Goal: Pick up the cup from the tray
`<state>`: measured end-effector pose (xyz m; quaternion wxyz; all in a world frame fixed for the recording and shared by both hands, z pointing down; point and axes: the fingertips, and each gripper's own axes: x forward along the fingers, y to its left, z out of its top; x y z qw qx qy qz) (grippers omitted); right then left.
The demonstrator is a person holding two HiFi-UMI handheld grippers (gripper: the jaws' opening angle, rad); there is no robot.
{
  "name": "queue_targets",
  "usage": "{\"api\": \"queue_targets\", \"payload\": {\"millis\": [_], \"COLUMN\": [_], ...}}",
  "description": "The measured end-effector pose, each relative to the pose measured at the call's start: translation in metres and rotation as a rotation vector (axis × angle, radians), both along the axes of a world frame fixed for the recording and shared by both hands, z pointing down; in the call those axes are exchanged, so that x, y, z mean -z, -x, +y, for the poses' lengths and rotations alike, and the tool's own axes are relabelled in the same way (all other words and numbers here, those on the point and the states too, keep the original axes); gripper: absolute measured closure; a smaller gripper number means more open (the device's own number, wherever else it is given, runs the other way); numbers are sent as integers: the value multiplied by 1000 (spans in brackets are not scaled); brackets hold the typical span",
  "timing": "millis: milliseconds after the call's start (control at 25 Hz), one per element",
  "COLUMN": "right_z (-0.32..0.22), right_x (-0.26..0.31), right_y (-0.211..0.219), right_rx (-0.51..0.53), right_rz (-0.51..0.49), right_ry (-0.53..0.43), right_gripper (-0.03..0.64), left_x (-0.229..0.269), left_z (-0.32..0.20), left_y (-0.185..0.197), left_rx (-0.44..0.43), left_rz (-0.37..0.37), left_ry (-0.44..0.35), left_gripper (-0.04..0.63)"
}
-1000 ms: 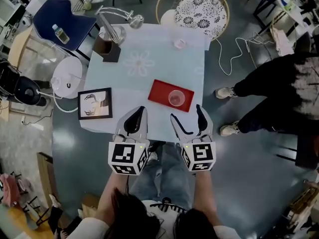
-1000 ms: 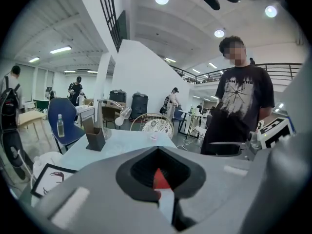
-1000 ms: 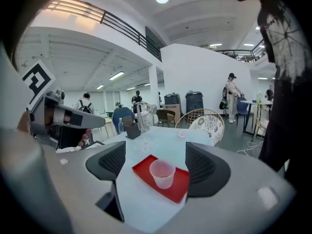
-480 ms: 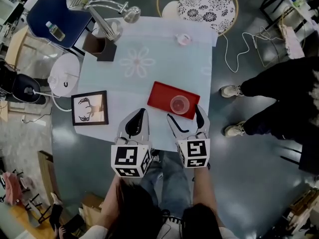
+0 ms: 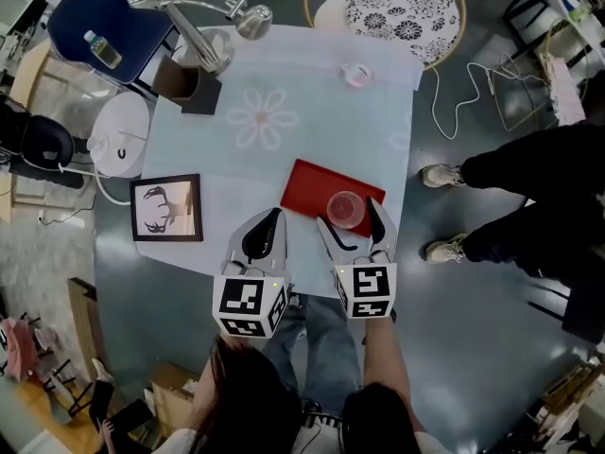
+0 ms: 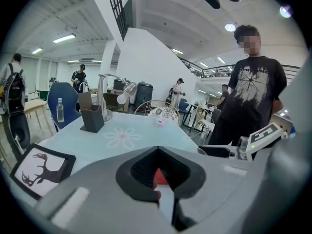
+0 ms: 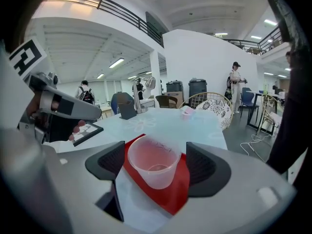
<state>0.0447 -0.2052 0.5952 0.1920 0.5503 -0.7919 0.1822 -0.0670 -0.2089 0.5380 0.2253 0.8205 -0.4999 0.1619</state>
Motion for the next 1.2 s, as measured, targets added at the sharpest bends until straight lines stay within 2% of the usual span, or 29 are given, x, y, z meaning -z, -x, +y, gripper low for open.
{"api": "queue_targets", "payload": {"millis": [120, 200, 600, 1200], "right_z": [0, -3, -11, -66], "right_x": [-8, -10, 2, 42], "right_y": [2, 1, 4, -15], "right_rx": [12, 5, 15, 15], "right_rz": [20, 31, 17, 39], "right_ry": [20, 20, 8, -41], "right_gripper": [219, 259, 267, 267], "left_x": [0, 0, -11, 19], "left_z": [-4, -7, -12, -38], "left_y": [1, 1, 2, -4], "left_rx": [11, 8, -2, 39], "left_rz": [4, 3, -10, 0], "left_ry": [6, 12, 19, -11], "left_gripper": [595, 595, 595, 595]}}
